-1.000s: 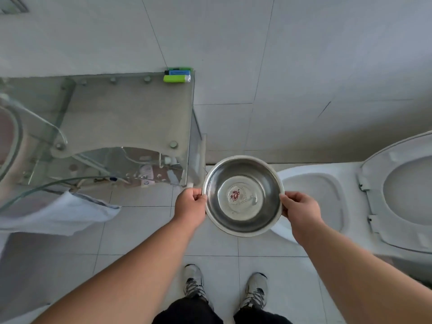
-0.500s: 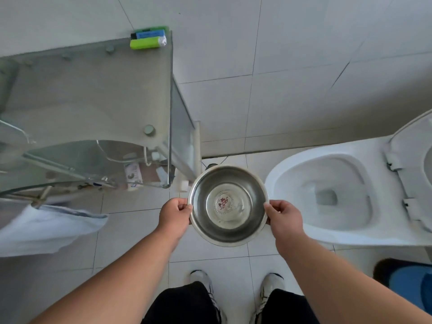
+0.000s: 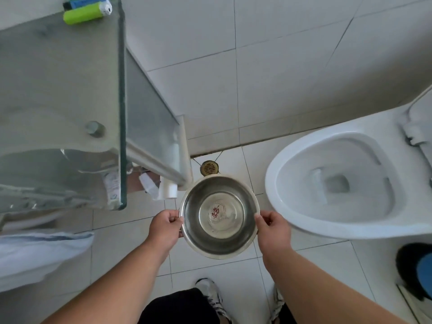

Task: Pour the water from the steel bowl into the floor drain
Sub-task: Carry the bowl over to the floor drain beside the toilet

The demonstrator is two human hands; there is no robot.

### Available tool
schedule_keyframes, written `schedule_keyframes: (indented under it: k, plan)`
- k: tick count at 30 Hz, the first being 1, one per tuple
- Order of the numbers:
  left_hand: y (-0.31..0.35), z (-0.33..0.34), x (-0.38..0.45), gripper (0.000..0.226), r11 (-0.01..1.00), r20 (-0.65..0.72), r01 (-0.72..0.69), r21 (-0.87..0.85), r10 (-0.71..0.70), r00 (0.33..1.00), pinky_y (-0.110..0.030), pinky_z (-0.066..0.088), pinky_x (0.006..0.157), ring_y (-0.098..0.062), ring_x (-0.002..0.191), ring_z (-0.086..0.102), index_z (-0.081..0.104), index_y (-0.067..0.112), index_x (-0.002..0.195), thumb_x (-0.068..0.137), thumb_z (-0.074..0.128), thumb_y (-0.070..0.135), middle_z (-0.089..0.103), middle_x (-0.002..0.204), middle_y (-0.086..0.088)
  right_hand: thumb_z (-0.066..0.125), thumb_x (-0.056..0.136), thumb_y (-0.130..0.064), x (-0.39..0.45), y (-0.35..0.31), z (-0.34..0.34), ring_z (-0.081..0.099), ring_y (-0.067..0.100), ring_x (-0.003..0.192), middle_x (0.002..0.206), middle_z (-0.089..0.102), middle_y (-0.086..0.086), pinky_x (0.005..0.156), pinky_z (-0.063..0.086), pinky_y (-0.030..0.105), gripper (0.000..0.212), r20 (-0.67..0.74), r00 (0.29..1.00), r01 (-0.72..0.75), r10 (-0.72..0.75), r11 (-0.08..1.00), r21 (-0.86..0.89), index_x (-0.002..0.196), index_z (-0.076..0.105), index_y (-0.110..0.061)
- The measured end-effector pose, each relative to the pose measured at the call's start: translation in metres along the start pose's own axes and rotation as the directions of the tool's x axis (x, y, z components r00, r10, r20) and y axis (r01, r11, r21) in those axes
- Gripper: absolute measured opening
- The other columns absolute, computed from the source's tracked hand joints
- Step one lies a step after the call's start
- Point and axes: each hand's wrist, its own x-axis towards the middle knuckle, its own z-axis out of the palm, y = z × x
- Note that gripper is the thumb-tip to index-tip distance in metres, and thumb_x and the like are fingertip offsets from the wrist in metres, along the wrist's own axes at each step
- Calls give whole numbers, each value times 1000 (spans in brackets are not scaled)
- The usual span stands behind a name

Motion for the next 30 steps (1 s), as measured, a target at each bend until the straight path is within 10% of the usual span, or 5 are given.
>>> schedule_keyframes:
  k: [30]
  plan:
    - [-92,107,176,19,998,-16,-52,26,52,998,-21,63,57,-13,63,77,80,5,100,107,63,-2,82,86,-11,68,97,-21,196,131,94,63,7,70,78,71,-8,56,41,23,17,-45,994,95,-97,994,-47,81,68,-25]
